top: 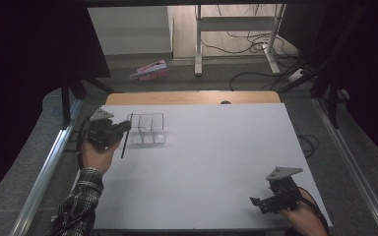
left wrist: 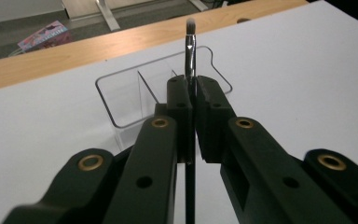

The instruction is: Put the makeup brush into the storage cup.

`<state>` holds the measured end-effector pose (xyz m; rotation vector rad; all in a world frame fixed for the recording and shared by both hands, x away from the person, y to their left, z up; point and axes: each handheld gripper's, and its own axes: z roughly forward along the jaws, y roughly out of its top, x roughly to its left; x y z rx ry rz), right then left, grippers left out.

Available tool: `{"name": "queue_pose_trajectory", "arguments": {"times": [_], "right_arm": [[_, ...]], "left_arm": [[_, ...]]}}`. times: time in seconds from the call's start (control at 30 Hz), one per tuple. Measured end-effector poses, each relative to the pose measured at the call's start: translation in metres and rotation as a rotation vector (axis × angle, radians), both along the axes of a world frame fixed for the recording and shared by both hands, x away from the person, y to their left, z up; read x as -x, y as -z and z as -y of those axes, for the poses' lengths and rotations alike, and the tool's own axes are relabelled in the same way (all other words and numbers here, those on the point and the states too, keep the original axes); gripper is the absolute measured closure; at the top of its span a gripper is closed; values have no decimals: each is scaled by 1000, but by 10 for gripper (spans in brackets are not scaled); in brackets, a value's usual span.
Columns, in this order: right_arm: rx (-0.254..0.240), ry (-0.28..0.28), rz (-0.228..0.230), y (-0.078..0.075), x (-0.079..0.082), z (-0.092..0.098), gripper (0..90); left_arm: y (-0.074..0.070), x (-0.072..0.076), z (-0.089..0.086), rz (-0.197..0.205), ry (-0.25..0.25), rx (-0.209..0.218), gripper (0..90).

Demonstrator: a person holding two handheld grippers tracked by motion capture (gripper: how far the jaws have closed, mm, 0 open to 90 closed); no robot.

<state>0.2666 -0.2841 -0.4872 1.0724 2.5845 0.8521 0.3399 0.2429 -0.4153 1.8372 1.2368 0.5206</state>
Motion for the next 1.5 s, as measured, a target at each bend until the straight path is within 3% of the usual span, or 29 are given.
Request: {"name": "queue_pose_trajectory", "arguments": {"times": [0.47, 0.77, 1.03, 1.5], "right_arm": [[-1, -2, -2, 0, 0, 0, 23], [0, -4, -3, 0, 0, 0, 24], [-1, -8, -2, 0, 0, 0, 24], [0, -11, -2, 0, 1, 0, 27]], "left_arm": [[-8, -15, -2, 47, -27, -13, 856], [-13, -25, -5, 78, -40, 9, 856], [-16, -33, -1, 99, -47, -5, 856], [-21, -46, 2, 142, -64, 7, 856]]}}
